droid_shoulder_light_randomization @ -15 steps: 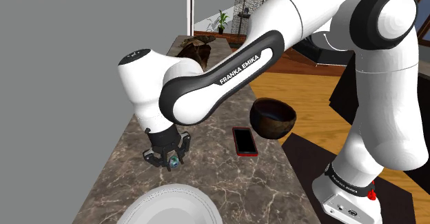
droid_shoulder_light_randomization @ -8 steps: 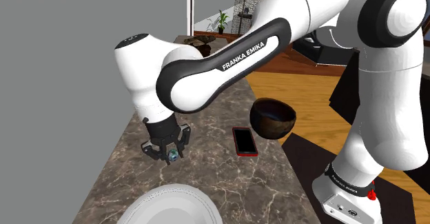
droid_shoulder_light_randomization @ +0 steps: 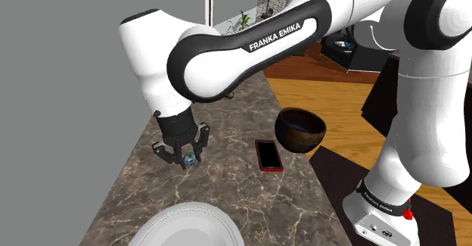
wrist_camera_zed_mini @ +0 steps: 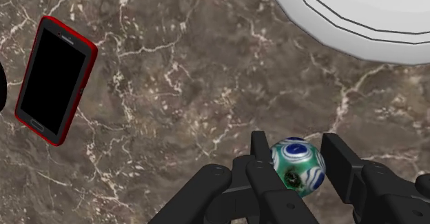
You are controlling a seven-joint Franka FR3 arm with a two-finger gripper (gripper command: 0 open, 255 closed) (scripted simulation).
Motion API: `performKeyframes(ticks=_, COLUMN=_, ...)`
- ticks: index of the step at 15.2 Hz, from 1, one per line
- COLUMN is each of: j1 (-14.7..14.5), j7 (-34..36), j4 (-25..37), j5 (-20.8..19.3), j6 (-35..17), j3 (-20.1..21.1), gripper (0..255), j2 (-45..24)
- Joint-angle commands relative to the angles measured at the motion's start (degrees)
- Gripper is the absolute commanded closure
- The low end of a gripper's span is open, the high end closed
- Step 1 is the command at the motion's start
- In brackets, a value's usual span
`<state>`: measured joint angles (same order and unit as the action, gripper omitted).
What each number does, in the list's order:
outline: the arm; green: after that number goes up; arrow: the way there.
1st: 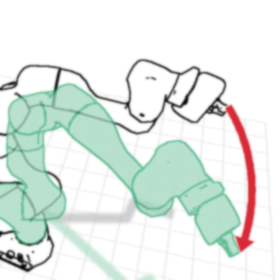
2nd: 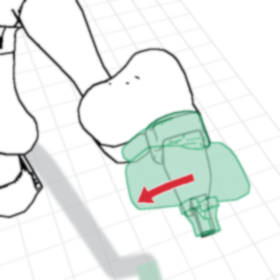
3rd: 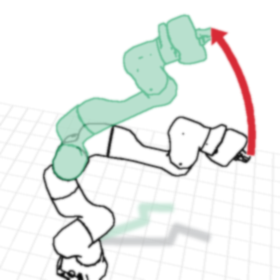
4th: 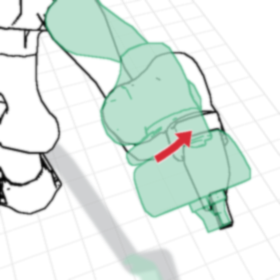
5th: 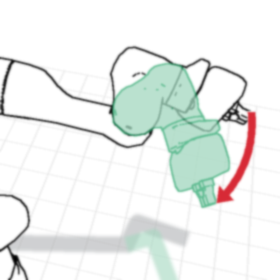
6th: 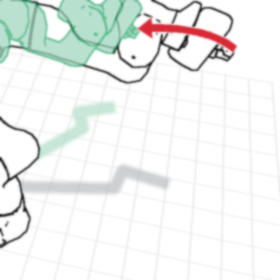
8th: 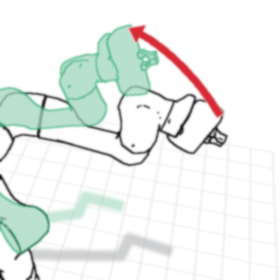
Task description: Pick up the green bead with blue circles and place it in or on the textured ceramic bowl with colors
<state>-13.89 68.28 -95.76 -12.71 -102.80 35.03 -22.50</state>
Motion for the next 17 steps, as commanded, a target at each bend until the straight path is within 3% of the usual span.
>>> performKeyframes(ticks=1, j1=0.00, j7=-0.13, j4=0.82, j5=0.32, j6=1.25, j3=0.17, gripper=255, j2=0.48)
performKeyframes(ticks=17, j1=-0.52, j7=-1.21, j4=10.74, j5=1.74, j6=12.68, j3=0.94, gripper=255, j2=2.45)
